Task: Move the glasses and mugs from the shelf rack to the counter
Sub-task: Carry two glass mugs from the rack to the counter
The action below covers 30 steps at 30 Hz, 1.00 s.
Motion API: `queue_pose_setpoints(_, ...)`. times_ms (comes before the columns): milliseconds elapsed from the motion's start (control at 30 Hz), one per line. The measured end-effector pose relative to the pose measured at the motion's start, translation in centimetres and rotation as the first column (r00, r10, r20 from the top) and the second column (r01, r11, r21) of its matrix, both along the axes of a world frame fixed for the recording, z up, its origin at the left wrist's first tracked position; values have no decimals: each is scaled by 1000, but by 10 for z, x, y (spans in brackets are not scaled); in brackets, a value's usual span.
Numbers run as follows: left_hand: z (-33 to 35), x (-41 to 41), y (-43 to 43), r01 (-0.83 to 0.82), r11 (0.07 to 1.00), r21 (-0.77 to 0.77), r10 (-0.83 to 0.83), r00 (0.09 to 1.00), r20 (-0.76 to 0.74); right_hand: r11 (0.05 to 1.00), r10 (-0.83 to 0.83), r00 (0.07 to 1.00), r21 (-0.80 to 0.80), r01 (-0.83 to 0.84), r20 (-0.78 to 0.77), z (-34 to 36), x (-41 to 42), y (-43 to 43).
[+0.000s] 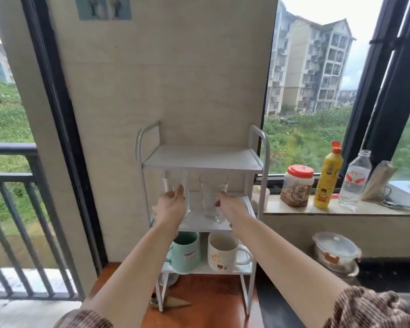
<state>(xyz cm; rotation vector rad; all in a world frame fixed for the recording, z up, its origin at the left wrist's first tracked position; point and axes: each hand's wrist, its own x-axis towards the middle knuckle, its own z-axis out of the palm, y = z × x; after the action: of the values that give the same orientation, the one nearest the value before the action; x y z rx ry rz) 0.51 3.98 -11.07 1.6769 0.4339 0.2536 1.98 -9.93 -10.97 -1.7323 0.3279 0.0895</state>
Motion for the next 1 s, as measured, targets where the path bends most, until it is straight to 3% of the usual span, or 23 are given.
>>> queue_pose_setpoints(67,0,-1,-1,-5,1000,-21,5,1000,15,1000,-1,999,-8,0,-39,5,-5,-6)
queue_pose_setpoints(300,3,-19,4,-11,991,-136,16,999,40,980,75,996,187,-65,-44,1,-25,-19)
queue_pose_setpoints(533,-4,-52,12,113,964,-242,-113,994,15,937,183,983,306,-167,-22,-1,-56,-58)
queue_pose_setpoints(700,-16,-83,-2,240,960,-145,-246,969,-23,930,257,966,272,-246,-7,-4,-91,-106)
queue_pose_setpoints(1000,-32,-157,-124,487,864,-131,-498,864,-71,975,99,995,203,-92,-26,-20,-196,-246)
